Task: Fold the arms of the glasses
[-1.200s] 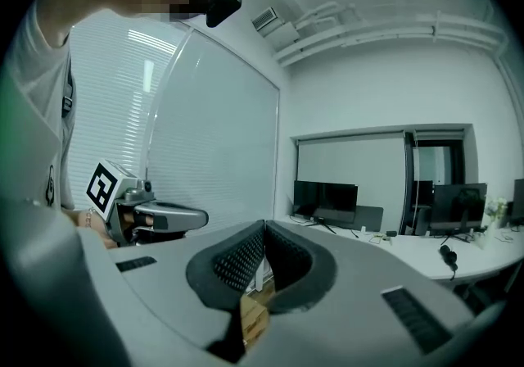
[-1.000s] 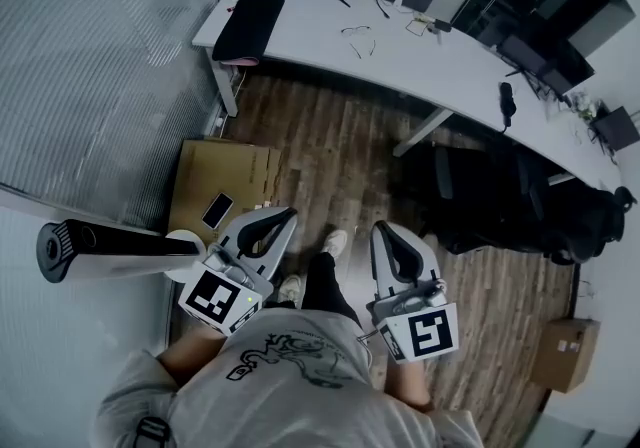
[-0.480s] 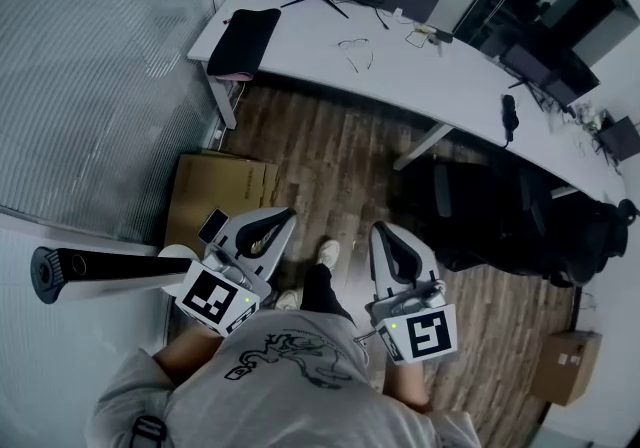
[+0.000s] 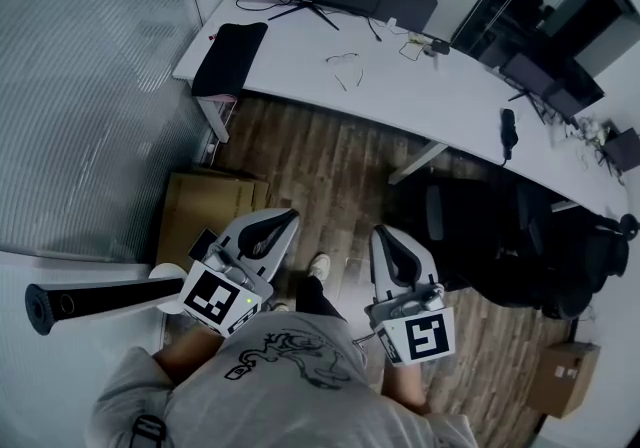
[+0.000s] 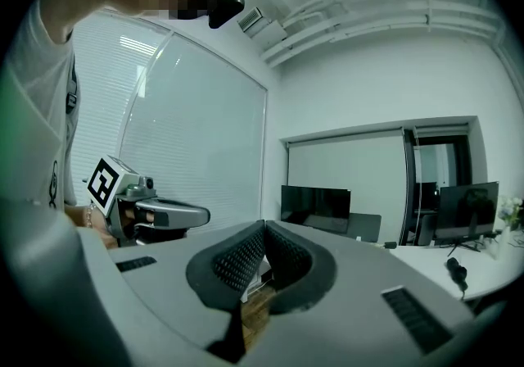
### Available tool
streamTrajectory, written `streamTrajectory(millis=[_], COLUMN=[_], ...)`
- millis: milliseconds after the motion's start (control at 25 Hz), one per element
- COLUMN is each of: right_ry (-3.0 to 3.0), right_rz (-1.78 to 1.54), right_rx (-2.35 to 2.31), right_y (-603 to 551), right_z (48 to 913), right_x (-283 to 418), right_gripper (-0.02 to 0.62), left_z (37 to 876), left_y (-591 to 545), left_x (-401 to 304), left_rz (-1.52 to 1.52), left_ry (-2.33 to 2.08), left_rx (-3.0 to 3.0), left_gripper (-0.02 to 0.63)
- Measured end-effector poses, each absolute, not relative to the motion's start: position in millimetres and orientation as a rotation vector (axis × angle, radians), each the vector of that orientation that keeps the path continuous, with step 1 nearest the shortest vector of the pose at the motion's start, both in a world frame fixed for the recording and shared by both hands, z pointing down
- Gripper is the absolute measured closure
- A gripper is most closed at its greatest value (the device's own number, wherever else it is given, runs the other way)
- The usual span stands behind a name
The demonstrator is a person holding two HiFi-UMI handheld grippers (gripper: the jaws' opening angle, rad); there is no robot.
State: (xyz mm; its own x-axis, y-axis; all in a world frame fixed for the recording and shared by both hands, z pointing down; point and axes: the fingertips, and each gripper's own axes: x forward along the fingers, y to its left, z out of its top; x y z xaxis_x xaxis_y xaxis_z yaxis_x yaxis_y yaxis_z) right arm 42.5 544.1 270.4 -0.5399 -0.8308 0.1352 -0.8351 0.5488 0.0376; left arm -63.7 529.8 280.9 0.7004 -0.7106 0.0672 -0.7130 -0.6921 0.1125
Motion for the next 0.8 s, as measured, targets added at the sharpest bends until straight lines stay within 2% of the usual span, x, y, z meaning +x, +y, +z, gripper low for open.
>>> streamTrajectory(millis=[800], right_ry=[-2.666], right_rz=[0.063], right_rx=[1.426], right_y=[388], right_z=[270], right_x=[168], right_gripper=[0.586], left_z=[278], left_y=[371], left_x=[62], left_rz=[0.062], left_ry=[-1.187], left_rx=[2.771], left_gripper=[0.584])
